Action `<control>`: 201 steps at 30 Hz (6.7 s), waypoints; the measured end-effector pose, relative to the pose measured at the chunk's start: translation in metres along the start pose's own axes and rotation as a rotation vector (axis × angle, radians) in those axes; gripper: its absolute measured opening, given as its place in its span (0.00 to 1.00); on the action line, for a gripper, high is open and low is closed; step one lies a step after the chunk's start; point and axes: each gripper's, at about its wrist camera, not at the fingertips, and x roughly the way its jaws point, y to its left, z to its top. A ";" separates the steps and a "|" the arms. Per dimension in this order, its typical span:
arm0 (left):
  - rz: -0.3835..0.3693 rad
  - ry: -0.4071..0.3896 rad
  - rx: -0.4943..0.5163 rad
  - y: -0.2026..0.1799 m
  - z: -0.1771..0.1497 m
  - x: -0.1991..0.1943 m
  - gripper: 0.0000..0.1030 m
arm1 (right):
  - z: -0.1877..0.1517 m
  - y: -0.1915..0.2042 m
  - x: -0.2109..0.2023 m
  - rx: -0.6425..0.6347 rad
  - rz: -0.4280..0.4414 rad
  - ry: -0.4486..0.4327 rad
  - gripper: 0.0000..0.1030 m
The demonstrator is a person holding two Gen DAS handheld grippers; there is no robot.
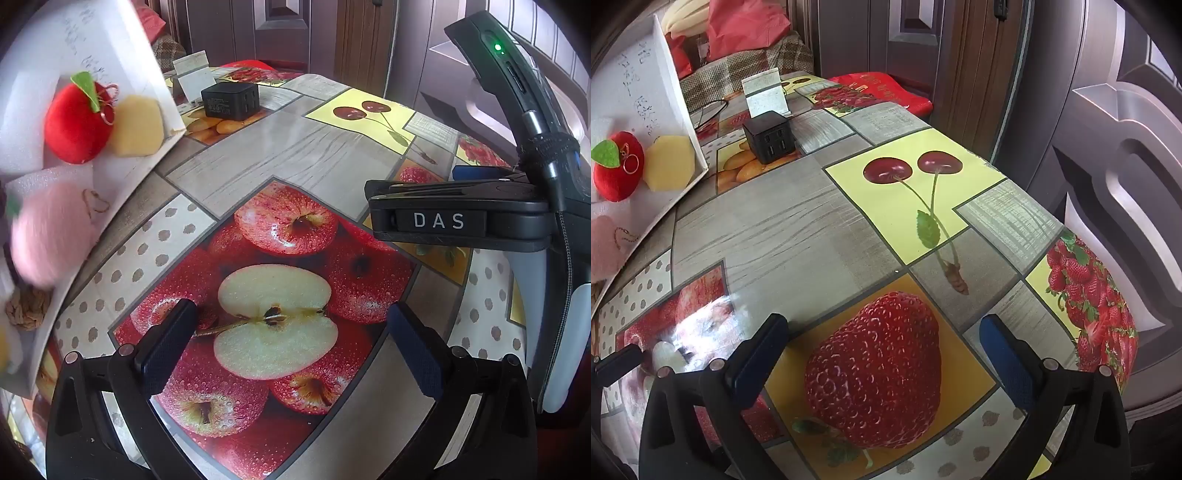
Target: Organize soft objects
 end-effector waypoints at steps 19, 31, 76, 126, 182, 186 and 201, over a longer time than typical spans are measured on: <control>-0.004 -0.002 0.002 0.002 0.000 0.001 0.99 | 0.000 0.000 0.000 -0.001 -0.001 0.002 1.00; -0.003 -0.001 0.002 0.001 0.000 0.001 0.99 | 0.000 0.000 0.000 -0.001 -0.001 0.002 1.00; -0.002 0.000 0.003 0.001 0.001 0.000 0.99 | 0.000 -0.001 0.001 -0.001 -0.001 0.002 1.00; 0.018 0.028 -0.295 0.110 -0.144 -0.120 0.51 | -0.032 0.055 -0.087 -0.505 0.642 -0.246 1.00; 0.483 -0.573 -0.457 0.228 -0.061 -0.115 0.37 | 0.029 0.172 -0.048 -0.313 0.705 -0.494 0.26; 0.433 -0.556 -0.460 0.236 -0.052 -0.106 0.37 | 0.040 0.187 -0.035 -0.311 0.702 -0.434 0.26; 0.392 -0.487 -0.508 0.251 -0.037 -0.089 1.00 | 0.044 0.213 -0.029 -0.381 0.639 -0.371 0.81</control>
